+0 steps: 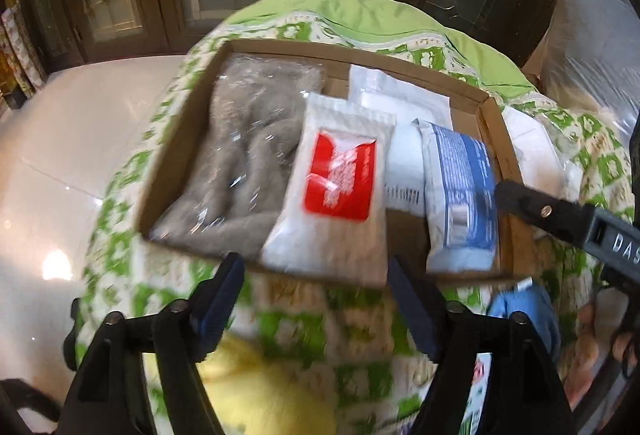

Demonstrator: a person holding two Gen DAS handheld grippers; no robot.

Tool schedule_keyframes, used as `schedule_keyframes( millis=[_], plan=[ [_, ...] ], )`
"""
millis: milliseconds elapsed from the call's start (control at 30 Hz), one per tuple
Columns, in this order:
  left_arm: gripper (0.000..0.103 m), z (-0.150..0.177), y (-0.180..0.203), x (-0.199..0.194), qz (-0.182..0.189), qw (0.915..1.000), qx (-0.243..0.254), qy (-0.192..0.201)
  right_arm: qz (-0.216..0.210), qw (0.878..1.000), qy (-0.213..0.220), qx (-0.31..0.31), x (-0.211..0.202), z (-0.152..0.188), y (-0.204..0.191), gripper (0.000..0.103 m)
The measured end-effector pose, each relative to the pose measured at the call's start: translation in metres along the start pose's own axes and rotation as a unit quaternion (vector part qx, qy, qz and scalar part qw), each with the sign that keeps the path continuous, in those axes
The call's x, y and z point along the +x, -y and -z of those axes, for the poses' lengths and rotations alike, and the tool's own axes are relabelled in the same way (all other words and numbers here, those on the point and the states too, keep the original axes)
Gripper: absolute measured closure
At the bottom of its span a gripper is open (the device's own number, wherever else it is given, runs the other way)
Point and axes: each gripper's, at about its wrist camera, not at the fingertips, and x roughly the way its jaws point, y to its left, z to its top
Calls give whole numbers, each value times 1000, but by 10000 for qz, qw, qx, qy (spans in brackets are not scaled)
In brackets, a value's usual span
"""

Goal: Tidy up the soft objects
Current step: 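Move the left gripper to the yellow towel while the right moves to the blue towel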

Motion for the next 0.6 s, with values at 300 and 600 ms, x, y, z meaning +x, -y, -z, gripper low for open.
schedule_keyframes(
  millis=[300, 600],
  plan=[
    [24, 54, -12, -48, 70, 9999, -100, -82, 53, 10000, -14, -59, -33, 43, 6, 20],
    [24, 106, -24, -55, 201, 9977, -603, -233, 54, 9995, -320, -29, -43, 90, 13, 20]
  ],
)
